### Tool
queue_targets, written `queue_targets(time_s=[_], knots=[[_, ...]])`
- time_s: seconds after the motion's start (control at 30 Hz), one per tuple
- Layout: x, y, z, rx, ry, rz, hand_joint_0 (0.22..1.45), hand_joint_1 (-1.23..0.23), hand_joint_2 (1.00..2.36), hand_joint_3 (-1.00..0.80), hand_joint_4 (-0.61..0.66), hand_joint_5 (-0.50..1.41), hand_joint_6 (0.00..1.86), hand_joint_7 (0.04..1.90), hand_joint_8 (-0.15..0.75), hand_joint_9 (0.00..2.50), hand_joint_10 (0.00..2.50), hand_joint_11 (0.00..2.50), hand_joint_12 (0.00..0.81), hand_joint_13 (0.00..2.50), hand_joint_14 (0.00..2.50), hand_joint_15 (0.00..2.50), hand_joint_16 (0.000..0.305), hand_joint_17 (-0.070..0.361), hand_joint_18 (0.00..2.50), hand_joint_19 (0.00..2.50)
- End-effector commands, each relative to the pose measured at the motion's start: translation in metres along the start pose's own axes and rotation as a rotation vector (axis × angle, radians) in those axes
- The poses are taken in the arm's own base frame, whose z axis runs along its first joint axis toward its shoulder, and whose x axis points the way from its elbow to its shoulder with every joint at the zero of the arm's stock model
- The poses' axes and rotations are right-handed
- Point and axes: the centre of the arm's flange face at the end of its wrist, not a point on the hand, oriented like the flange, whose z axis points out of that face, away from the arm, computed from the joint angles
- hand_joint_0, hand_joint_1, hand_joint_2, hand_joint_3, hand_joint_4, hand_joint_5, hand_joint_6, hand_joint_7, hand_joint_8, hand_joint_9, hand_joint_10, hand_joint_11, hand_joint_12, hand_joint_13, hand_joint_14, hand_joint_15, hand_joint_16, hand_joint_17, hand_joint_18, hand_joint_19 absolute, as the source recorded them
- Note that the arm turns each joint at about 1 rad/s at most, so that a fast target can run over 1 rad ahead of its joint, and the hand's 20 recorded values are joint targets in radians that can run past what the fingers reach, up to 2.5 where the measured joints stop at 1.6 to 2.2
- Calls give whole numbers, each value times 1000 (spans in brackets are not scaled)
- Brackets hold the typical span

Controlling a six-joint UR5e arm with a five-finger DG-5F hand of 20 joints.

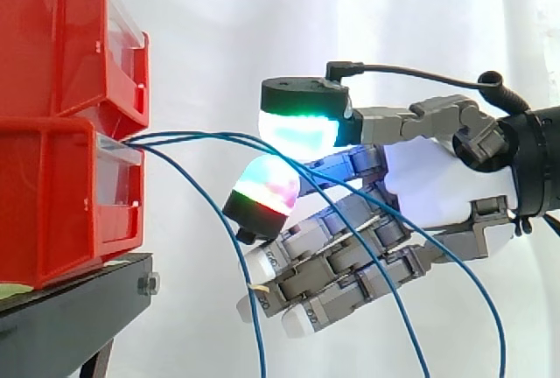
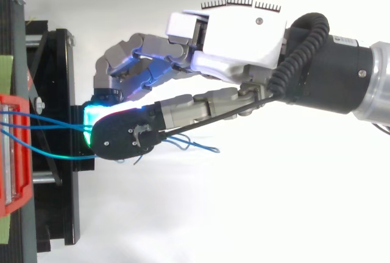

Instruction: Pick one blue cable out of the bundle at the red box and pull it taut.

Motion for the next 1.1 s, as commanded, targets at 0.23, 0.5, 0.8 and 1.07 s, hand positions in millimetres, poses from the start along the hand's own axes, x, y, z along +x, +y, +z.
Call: queue_targets(time_s=[0.23,0.5,0.8,1.07], knots=[[0,0,0,0,-1,0,536,-707,1008,-380,113,-141,803,981,305,742,9,350,375,272,4,95,55,125,313,217],[0,1,0,-2,2,1,510,-654,1002,-460,118,-139,798,962,314,742,8,352,384,269,4,95,57,129,309,224],[1,0,0,0,4,0,541,-669,1008,-385,106,-136,784,995,312,744,8,347,376,268,3,94,56,125,300,219],[1,0,0,0,2,0,589,-763,1017,-219,89,-148,829,1039,316,752,9,372,365,298,3,92,54,121,339,203]])
